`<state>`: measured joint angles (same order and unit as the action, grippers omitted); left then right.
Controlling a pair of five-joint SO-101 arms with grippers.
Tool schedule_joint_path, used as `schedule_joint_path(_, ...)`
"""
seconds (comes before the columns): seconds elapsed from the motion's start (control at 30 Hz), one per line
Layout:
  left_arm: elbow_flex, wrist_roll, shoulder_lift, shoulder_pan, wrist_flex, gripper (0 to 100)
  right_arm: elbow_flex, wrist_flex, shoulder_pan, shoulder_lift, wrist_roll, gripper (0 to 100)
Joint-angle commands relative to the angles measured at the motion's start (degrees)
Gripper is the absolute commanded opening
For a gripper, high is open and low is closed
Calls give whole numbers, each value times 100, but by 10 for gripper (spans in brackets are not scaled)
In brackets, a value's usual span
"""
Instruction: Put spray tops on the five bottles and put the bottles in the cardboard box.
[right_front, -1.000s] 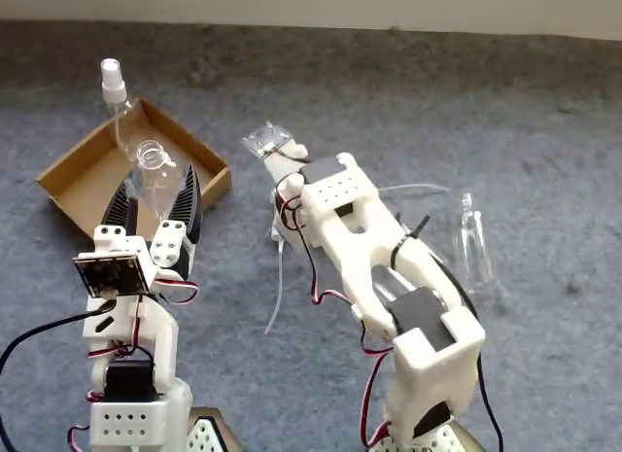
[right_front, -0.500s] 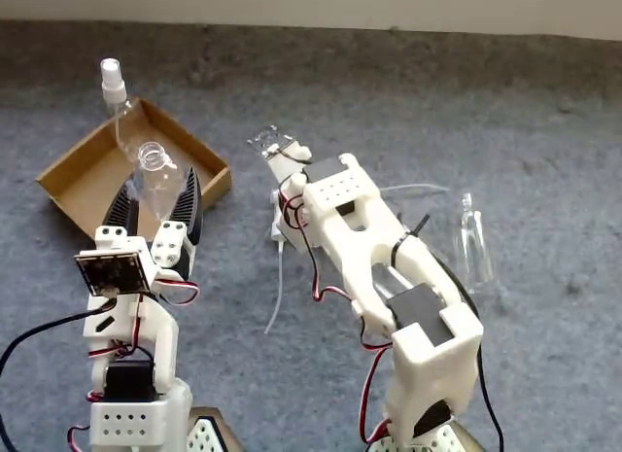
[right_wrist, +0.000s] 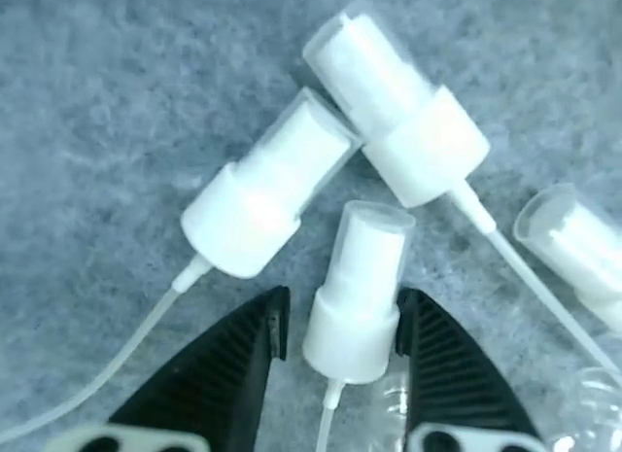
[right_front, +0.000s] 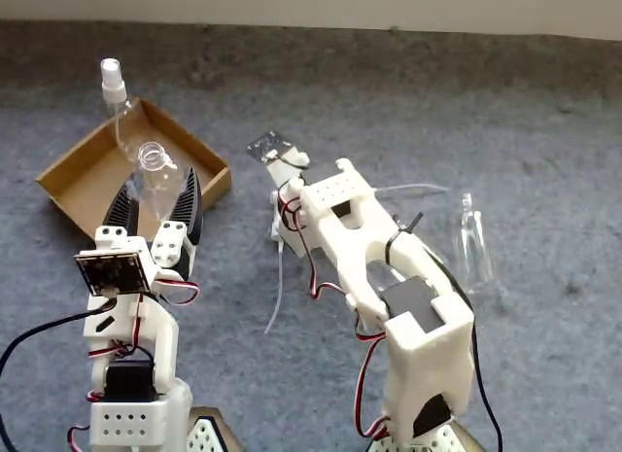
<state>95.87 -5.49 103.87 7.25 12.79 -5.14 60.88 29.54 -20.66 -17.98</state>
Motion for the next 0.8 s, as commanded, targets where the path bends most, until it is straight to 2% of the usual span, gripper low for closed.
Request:
schedule_joint_path(0.0,127,18,57,57,18,38,303,-145,-66,136,-62,157)
schedule_joint_path(0.2,127,18,57,40,18,38,312,-189,-75,136,-62,22)
schedule_joint_path(0.43,127,18,48,40,26,38,303,-136,-84,470,-62,12)
schedule_joint_path(0.67,127,18,40,13,26,38,259,-136,-92,1895,-35,12)
schedule_joint_path(0.77,127,18,40,-215,26,38,242,110,-92,2580,-26,12)
